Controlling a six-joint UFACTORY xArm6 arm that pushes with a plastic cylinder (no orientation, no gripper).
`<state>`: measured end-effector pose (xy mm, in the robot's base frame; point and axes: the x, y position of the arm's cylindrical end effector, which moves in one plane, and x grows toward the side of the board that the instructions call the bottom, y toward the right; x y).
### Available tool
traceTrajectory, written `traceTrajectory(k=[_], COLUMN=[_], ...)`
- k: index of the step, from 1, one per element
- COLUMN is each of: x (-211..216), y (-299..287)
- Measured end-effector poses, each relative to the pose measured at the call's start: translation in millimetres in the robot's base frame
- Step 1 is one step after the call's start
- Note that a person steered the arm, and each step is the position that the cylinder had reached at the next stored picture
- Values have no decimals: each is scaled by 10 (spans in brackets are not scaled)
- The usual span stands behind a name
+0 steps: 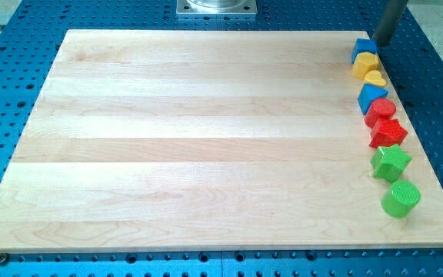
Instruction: Move the red blocks towards the center of the board
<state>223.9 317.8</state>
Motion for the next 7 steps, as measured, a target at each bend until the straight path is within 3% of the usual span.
traceTrajectory(k=[4, 7], x=[10, 397], y=[-120, 20])
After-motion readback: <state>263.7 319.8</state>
